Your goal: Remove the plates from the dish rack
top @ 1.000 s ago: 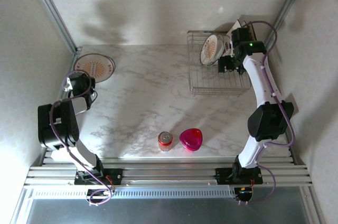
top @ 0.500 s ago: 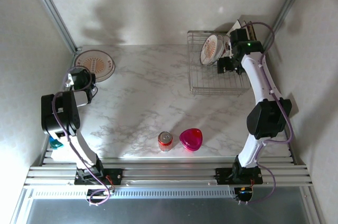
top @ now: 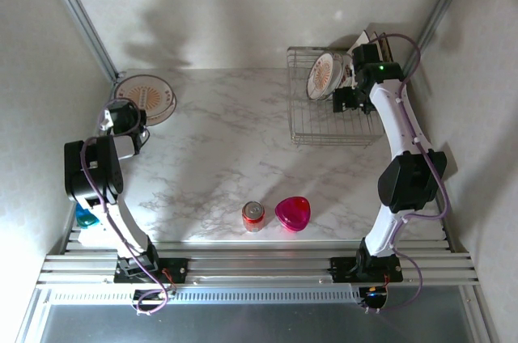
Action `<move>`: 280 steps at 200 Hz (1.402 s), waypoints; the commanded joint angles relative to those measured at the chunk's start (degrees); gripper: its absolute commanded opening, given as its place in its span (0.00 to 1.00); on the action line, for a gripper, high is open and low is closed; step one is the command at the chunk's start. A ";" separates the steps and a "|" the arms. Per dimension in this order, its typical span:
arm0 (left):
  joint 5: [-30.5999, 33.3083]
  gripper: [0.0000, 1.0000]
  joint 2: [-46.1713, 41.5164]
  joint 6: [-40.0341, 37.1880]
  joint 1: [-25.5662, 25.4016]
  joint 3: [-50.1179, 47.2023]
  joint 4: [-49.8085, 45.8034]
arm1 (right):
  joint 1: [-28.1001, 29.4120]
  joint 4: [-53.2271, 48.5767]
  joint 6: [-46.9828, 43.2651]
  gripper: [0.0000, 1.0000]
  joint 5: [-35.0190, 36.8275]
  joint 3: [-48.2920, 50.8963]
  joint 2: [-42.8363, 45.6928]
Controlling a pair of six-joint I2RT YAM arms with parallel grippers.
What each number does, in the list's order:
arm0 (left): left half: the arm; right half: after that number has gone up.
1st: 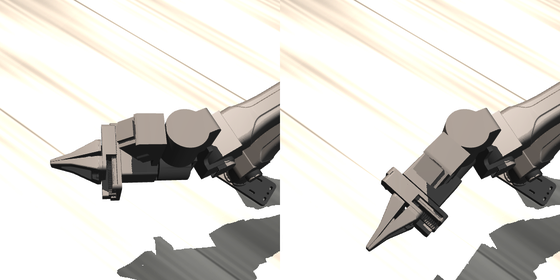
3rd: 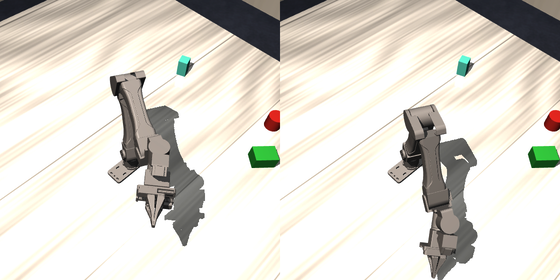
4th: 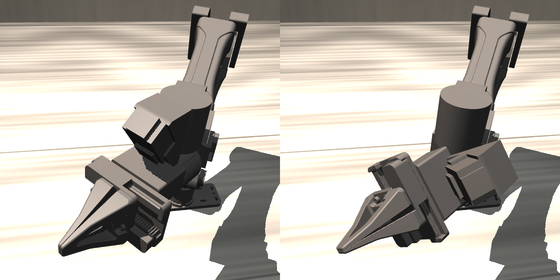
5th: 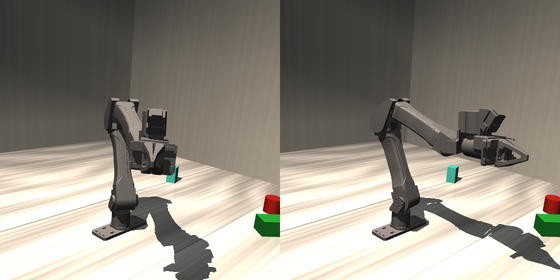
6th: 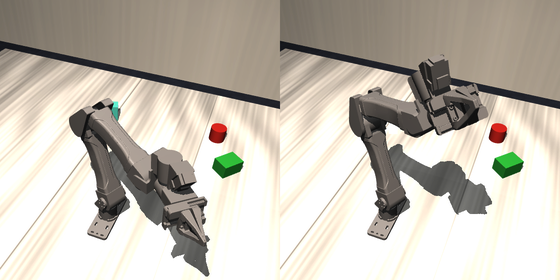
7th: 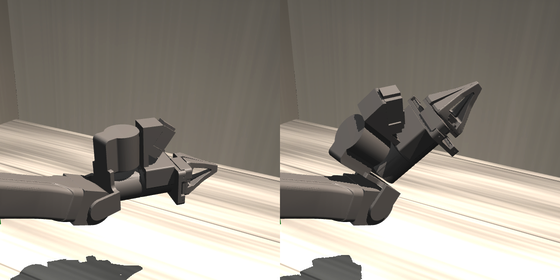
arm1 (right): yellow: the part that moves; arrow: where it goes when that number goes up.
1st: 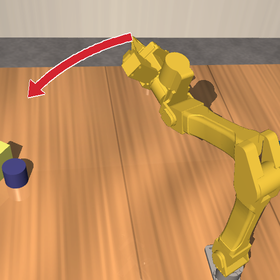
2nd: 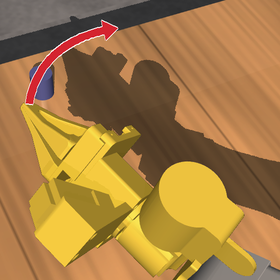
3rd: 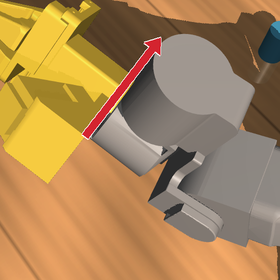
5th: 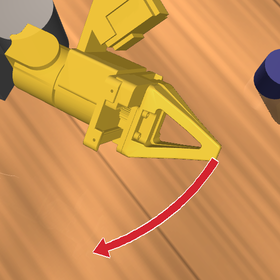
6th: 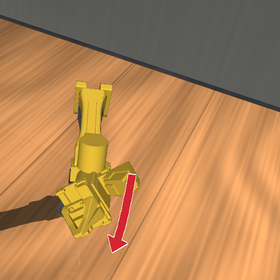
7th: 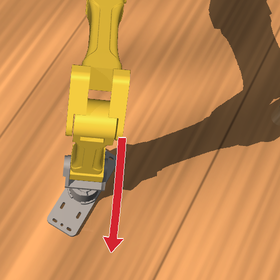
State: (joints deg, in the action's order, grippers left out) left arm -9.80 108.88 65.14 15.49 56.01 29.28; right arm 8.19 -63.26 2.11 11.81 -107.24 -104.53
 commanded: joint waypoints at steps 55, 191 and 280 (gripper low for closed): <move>0.57 0.00 2.12 -1.19 0.32 3.31 -0.87 | 0.51 -0.55 -0.67 0.99 -0.65 -1.92 -1.10; -0.36 0.00 3.88 -1.50 0.33 3.18 -0.45 | 0.53 0.13 -0.79 0.99 -1.02 -1.13 -1.66; -0.48 0.22 3.36 -2.89 0.42 3.14 -1.39 | 0.60 0.84 -1.01 0.99 -2.19 -0.16 -0.93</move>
State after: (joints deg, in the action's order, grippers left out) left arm -9.85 112.57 64.03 15.49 57.67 26.35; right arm 8.29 -62.78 2.04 10.85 -107.33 -105.62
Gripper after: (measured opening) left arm 0.202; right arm 0.990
